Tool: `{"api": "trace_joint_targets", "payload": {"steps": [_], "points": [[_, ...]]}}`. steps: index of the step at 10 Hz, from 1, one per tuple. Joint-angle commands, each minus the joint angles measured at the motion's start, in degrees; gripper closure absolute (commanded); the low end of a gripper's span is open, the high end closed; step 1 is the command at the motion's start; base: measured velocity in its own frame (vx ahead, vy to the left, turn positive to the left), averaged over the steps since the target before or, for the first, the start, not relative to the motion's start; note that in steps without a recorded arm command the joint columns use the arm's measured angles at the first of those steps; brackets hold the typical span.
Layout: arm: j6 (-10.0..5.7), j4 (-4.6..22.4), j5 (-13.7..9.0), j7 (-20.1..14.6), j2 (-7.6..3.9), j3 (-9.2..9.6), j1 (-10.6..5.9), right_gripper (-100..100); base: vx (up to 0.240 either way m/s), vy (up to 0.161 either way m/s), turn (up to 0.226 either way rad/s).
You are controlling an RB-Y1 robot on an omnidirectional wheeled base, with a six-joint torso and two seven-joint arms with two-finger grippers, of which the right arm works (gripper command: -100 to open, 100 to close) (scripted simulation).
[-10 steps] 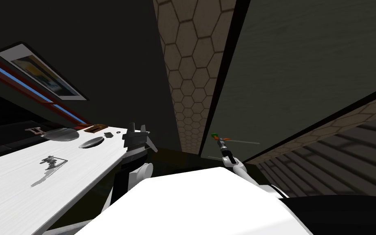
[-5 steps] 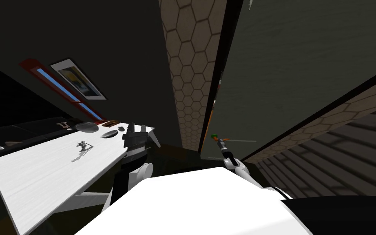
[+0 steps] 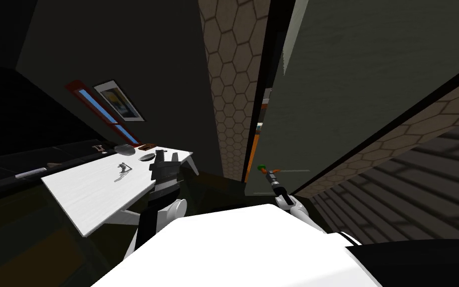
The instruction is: Pull the door open
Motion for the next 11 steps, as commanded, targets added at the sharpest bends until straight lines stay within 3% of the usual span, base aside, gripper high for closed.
{"api": "trace_joint_targets", "payload": {"steps": [1,7,8,9,11], "points": [[-1.95,0.01,0.43,-1.30,-0.98,1.03,0.90,100,-0.248,-0.085,0.159],[-7.97,-0.38,1.70,-5.70,-4.75,4.35,4.71,100,-0.203,-0.068,0.107],[-7.18,0.04,1.61,-5.19,-4.20,4.12,4.08,100,-0.099,-0.021,0.014],[-9.08,0.56,1.70,-6.06,-4.98,4.75,5.02,100,-0.173,-0.061,0.208],[-10.37,0.87,1.74,-6.56,-5.56,5.10,5.60,100,-0.225,-0.087,0.161]]}}
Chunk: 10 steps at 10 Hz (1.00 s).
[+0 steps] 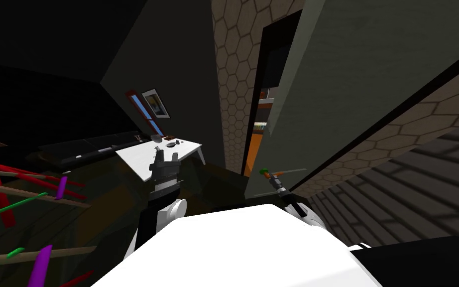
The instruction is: Pull the door open
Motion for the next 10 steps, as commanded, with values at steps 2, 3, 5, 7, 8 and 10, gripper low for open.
{"api": "trace_joint_targets", "payload": {"steps": [2,3,5,7,8,10], "points": [[-2.79,0.90,0.14,-0.96,-1.06,0.78,1.10,100,-0.206,-0.058,0.150],[-4.20,1.25,0.18,-1.50,-1.69,1.17,1.73,100,-0.222,-0.083,0.224],[-5.80,1.64,0.22,-2.12,-2.41,1.60,2.45,100,-0.223,-0.098,0.149],[-5.90,1.97,0.28,-2.26,-2.43,1.80,2.42,100,-0.138,-0.067,0.074],[-7.16,2.67,0.34,-2.62,-2.68,2.12,2.80,100,-0.159,-0.037,0.184],[-8.33,3.30,0.34,-2.91,-3.04,2.30,3.06,100,-0.214,-0.113,0.190]]}}
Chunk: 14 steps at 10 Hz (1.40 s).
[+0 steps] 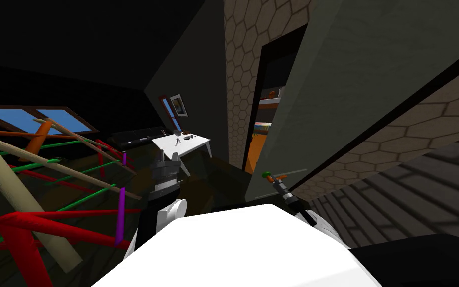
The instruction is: Pull the door open
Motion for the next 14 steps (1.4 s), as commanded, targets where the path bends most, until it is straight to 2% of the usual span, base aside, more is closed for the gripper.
{"api": "trace_joint_targets", "payload": {"steps": [1,6,8,9,10,12,14], "points": [[-1.10,0.16,-0.01,-0.20,-0.45,0.13,0.66,100,-0.227,-0.085,0.196],[-4.58,2.03,0.00,-1.07,-1.55,0.66,1.42,100,-0.219,-0.077,0.174],[-5.46,2.50,0.00,-1.29,-1.83,0.79,1.62,100,-0.190,-0.079,0.125],[-4.62,1.81,0.01,-1.29,-1.69,0.84,1.82,100,-0.060,-0.040,0.028],[-3.94,1.53,0.05,-1.10,-1.40,2.49,0.66,100,-0.123,-0.023,-0.062],[-3.08,1.09,0.01,-0.84,-1.22,4.11,-0.69,100,-0.216,-0.051,-0.064],[-2.83,0.97,0.00,-0.76,-1.16,4.58,-1.08,100,-0.093,-0.040,-0.031]]}}
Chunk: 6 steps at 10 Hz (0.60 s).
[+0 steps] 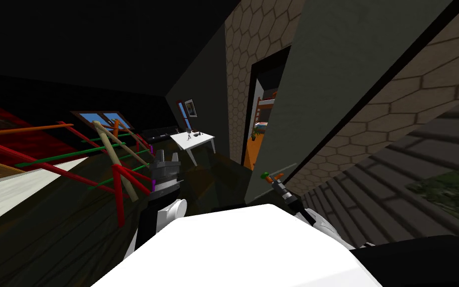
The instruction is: Pull the door open
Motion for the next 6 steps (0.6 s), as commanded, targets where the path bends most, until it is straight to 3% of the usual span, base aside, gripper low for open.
{"api": "trace_joint_targets", "payload": {"steps": [1,6], "points": [[0.48,-0.55,0.26,0.19,0.51,1.83,-0.69,100,-0.094,-0.060,-0.057],[2.00,-1.33,0.19,0.66,0.83,4.70,-3.08,100,-0.103,-0.038,-0.037]]}}
